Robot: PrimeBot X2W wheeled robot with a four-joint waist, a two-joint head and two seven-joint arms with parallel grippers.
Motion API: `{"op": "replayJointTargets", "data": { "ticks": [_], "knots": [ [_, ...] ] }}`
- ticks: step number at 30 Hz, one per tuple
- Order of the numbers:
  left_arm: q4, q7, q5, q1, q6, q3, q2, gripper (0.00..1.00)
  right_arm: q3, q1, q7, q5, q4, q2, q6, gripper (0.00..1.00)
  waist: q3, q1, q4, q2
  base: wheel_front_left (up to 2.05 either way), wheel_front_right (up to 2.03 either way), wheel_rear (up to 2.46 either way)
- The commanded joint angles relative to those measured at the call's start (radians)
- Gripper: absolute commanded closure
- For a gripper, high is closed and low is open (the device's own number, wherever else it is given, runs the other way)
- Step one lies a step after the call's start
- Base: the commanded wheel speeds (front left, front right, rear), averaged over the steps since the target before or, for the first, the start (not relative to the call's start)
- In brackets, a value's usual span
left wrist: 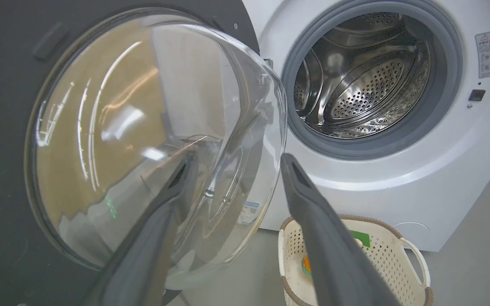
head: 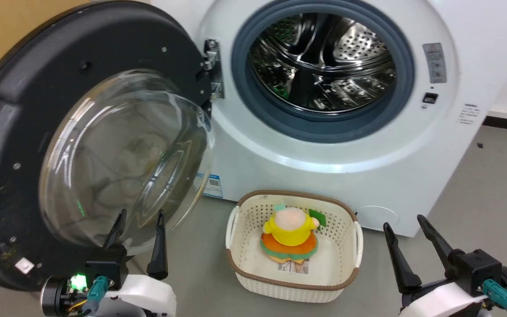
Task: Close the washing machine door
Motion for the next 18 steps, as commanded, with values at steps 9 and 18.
{"op": "replayJointTargets", "data": {
  "ticks": [9, 18],
  "knots": [
    [-0.014, -0.026, -0.014, 0.024, 0.016, 0.007, 0.003, 0.00, 0.027, -0.004, -0.025, 0.022, 0.016, -0.016, 0.000, 0.00, 0.008, 0.0000, 0.058, 0.0000, 0.00, 0.00, 0.00],
    [-0.036, -0.044, -0.021, 0.043, 0.035, 0.013, 0.002, 0.00, 0.059, -0.030, -0.044, 0.042, 0.037, -0.032, 0.000, 0.00, 0.017, 0.0000, 0.101, 0.0000, 0.00, 0.00, 0.00]
  ]
}}
